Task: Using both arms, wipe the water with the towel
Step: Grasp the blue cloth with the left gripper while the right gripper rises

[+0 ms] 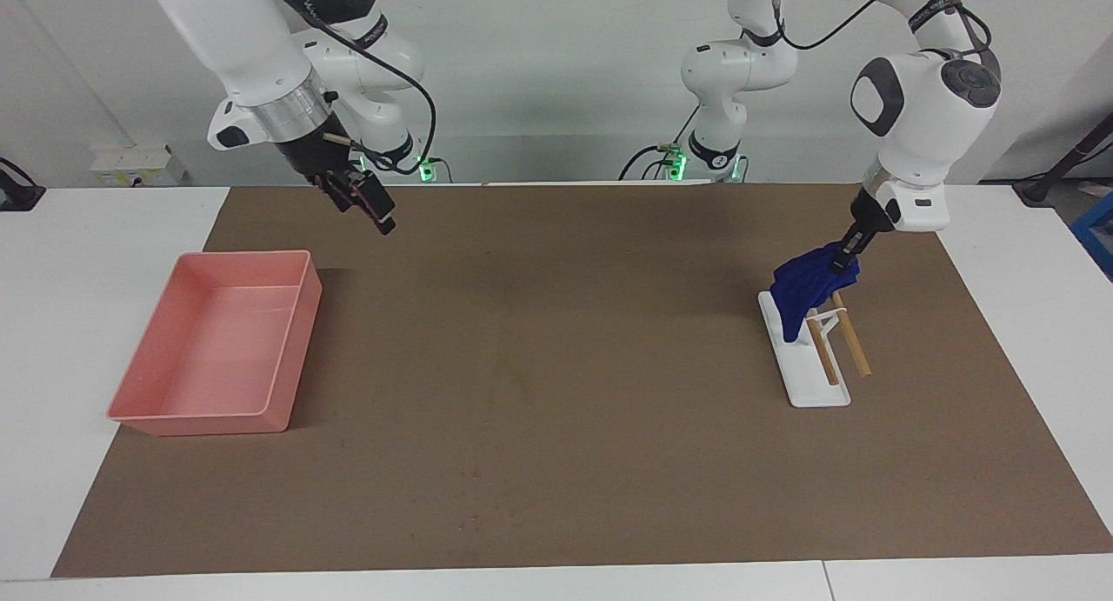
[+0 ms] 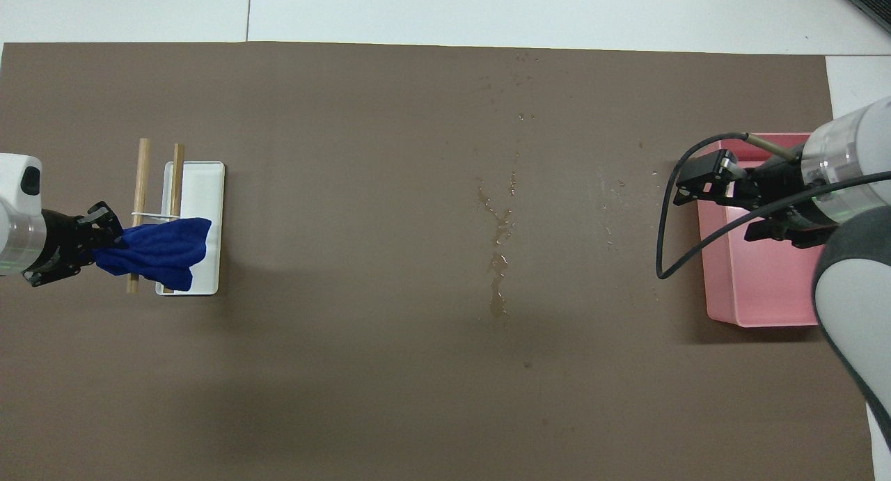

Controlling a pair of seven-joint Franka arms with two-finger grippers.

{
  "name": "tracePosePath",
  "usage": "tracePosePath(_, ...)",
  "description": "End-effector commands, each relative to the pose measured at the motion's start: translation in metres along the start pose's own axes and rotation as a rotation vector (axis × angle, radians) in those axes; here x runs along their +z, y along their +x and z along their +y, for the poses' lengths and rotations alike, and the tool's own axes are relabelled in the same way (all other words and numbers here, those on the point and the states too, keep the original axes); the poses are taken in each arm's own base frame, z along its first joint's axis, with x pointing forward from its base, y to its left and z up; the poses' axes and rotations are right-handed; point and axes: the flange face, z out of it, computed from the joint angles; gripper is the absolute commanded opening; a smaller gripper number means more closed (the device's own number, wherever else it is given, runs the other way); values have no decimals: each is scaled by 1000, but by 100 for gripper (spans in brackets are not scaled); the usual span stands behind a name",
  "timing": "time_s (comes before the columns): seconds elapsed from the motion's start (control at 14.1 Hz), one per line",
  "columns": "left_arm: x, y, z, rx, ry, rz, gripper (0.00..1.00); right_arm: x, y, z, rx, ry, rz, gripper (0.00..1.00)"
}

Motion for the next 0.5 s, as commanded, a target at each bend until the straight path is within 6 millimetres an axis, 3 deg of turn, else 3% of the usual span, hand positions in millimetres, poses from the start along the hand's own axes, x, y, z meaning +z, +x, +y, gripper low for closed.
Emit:
tracePosePath(0.0, -40, -12, 28, -123, -32, -59, 0, 7, -23, -27, 217, 80, -44, 97)
tracePosePath(0.21, -74, -37, 54, -322, -106, -151, 0, 7, -40, -52, 494, 197, -149, 97)
tracePosePath(0.43, -94, -88, 104, -514, -151, -190, 0, 18, -63, -79, 695, 244, -213, 97)
